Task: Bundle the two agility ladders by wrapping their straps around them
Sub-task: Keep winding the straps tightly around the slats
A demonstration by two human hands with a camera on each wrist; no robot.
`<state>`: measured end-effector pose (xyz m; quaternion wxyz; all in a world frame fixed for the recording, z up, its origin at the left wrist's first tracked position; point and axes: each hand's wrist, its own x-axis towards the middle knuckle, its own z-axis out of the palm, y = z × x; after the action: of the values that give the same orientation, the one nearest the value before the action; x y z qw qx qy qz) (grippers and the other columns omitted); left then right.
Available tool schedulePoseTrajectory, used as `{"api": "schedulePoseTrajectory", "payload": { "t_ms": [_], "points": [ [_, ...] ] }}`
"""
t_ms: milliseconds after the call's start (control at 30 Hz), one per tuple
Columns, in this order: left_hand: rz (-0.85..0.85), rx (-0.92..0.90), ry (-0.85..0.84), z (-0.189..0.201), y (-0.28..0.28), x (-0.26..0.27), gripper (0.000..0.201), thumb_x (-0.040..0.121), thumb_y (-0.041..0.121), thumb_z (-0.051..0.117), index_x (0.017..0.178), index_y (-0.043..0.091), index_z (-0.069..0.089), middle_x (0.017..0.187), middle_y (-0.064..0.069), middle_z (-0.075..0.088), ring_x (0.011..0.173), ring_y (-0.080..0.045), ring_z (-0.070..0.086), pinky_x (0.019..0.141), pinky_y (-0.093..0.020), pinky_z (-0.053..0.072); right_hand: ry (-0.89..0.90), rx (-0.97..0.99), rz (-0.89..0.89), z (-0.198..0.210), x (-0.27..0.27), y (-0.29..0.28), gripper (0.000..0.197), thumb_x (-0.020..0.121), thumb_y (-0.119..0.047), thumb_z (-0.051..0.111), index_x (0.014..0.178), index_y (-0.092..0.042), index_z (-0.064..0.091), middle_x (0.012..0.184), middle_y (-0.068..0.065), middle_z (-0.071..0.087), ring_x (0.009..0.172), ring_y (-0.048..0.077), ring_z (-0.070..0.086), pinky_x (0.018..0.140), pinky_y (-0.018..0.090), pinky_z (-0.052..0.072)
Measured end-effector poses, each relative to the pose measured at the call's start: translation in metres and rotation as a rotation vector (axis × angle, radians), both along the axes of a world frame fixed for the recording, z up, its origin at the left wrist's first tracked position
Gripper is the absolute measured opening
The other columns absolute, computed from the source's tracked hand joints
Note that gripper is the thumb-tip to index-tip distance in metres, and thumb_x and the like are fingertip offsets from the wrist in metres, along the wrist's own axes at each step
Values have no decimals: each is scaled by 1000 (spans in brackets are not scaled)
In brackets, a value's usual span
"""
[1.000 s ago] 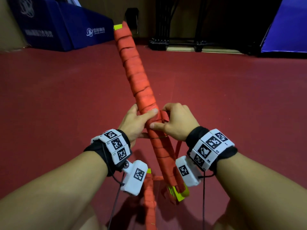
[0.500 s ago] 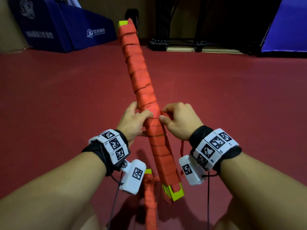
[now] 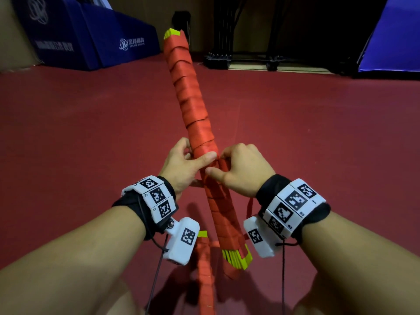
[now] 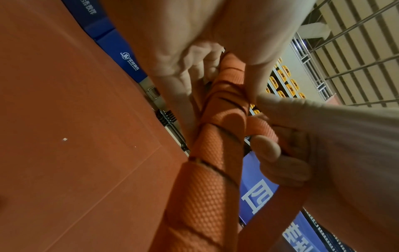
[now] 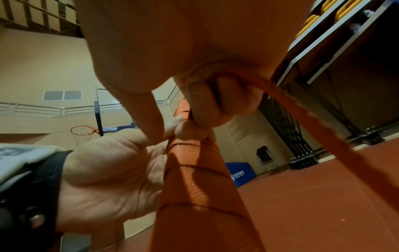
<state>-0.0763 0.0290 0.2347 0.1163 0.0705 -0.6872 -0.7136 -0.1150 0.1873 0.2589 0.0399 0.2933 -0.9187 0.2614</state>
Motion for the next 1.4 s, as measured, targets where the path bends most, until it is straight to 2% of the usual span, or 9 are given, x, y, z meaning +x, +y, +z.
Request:
{"api": "schedulePoseTrajectory", "payload": {
  "t_ms": [133, 267, 367, 467, 633, 867, 1100, 1233, 1400],
  "points": [
    [56, -27, 17, 2, 2, 1, 32, 83, 17, 81, 101, 17, 55, 99, -7, 66, 78, -13, 68, 48, -32, 55, 34, 87, -8, -1, 2, -5, 60, 63, -79, 64, 72, -21, 51, 75, 9, 61, 71, 32, 59, 60, 31, 38],
    [91, -11, -18, 5, 5, 0, 63, 64, 32, 90, 112, 10, 56, 107, -13, 69, 91, -26, 73, 59, -46, 62, 51, 70, -10, -3, 3, -7, 47, 74, -68, 68, 83, -27, 47, 87, 11, 64, 84, 37, 62, 65, 32, 37],
    [78, -23, -26, 6, 4, -2, 48, 67, 29, 92, 94, 7, 58, 88, -13, 68, 79, -25, 72, 60, -47, 61, 29, 45, 15, -2, 5, -7, 40, 78, -60, 67, 75, -30, 41, 87, 11, 64, 85, 39, 61, 66, 32, 37],
    [86, -97, -36, 4, 2, -4, 59, 51, 49, 96, 82, 17, 58, 70, -2, 63, 68, -21, 65, 62, -40, 58, 6, 34, 36, -2, 4, -8, 37, 76, -59, 67, 75, -30, 43, 85, 9, 65, 84, 37, 62, 67, 33, 39],
    [156, -213, -37, 4, 4, -5, 93, 46, 79, 82, 107, 15, 52, 96, -4, 67, 91, -23, 70, 87, -51, 59, 10, -73, -18, 1, 9, -11, 43, 57, -68, 51, 65, -26, 44, 67, 2, 60, 68, 31, 59, 60, 31, 42],
    [-12, 150, -88, 11, 13, -3, 56, 66, 24, 67, 115, 14, 42, 101, -11, 62, 84, -23, 67, 56, -34, 55, -41, -114, -83, 5, 1, 1, 47, 49, -69, 49, 58, -23, 54, 59, 2, 58, 63, 28, 58, 59, 30, 42],
    [-12, -12, -51, 7, 12, 2, 41, 91, -6, 65, 128, 6, 49, 109, -9, 68, 76, -8, 69, 50, -19, 51, -82, -109, -96, 9, -3, 7, 52, 57, -69, 46, 72, -24, 65, 67, 3, 66, 70, 26, 62, 63, 31, 48],
    [31, -32, -11, 4, 5, 1, 36, 83, -8, 75, 113, 9, 64, 101, -8, 74, 82, -14, 73, 63, -30, 60, -69, -78, -77, 9, -4, 8, 35, 82, -49, 62, 85, -16, 74, 72, 6, 67, 78, 27, 61, 68, 29, 45],
    [104, -65, 4, 7, 6, 1, 50, 68, -1, 90, 106, 17, 64, 97, -8, 74, 90, -24, 75, 84, -51, 62, -30, -75, -69, 7, -6, 11, 22, 89, -39, 68, 92, -18, 73, 77, -2, 57, 84, 19, 49, 73, 23, 35]
  ]
}}
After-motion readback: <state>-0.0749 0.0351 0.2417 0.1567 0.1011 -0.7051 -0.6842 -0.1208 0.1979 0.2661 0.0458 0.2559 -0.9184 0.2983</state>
